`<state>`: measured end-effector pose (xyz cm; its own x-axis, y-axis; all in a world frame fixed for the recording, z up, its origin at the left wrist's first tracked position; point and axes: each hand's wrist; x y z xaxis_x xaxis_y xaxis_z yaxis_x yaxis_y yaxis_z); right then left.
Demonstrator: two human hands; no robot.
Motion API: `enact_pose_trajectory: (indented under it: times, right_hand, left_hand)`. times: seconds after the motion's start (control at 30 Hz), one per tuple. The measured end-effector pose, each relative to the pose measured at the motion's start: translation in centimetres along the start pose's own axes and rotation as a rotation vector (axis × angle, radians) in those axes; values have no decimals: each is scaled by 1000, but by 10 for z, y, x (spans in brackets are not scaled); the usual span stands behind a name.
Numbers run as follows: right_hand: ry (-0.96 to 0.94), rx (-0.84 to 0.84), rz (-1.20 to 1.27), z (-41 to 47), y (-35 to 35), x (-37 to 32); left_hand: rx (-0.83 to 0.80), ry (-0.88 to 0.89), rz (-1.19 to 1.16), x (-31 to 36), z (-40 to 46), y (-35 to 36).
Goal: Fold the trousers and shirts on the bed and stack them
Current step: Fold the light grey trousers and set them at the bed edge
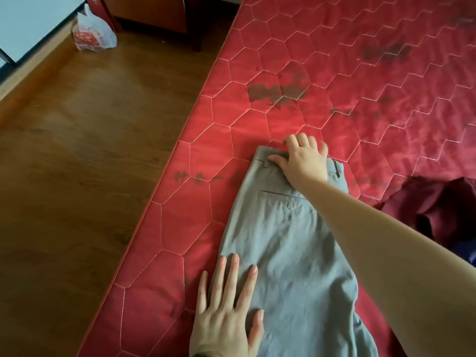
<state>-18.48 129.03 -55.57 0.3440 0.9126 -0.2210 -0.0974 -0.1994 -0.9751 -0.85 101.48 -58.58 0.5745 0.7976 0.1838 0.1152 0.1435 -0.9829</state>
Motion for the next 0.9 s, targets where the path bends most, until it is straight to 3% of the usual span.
enact_pose_trajectory:
  times: [0.07,0.13,0.2,0.27,0.3,0.4,0.43,0.5,0.57,0.63,0.7,0.83,0.9]
  right_hand:
    - [-121,-32,-77,-15,-3,16]
    - [-288,-189,-226,-29,-3,34]
    - [-184,-255,-319,-37,-2,55]
    - [65,-166,-314,-38,-4,64]
    - [102,-113,-268,-39,-7,61]
    - [-134,-146,-160,-53,-4,52]
    - [-133,-182,-170,-56,-4,54]
    - [67,-174,-132,-57,-7,65]
    - [259,-112,60,-64,-14,70]
    - [354,-16,248,-82,-21,67]
    - [420,37,283,-105,-23,63]
    - [645,-25,327,-137,-23,60]
    - [638,-54,309,-139,-24,59]
  left_hand:
    - [6,3,0,0,0,0]
    - [8,5,2,-1,0,0]
    - [12,12,11,0,-1,0]
    - [19,12,19,1,-2,-1]
    - [21,12,23,1,-2,0]
    - [27,15,21,0,-2,1]
    - [17,17,17,0,-2,1]
    - [-1,21,6,0,-2,1]
    - [-13,13,-2,0,-2,0]
    - [-36,28,10,1,-1,-4]
    - [-45,43,-3,0,-3,-7]
    - [68,-115,-356,-3,8,-19]
    - [137,-190,-473,-6,47,-27]
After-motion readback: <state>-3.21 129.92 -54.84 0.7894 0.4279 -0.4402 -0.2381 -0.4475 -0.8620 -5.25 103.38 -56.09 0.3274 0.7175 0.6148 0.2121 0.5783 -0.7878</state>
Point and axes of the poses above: each hand's wrist, its own z-axis towards the middle knuckle, its own y-axis out of the palm, x = y × z, and after that the axes turned 4 degrees about z, right-handed
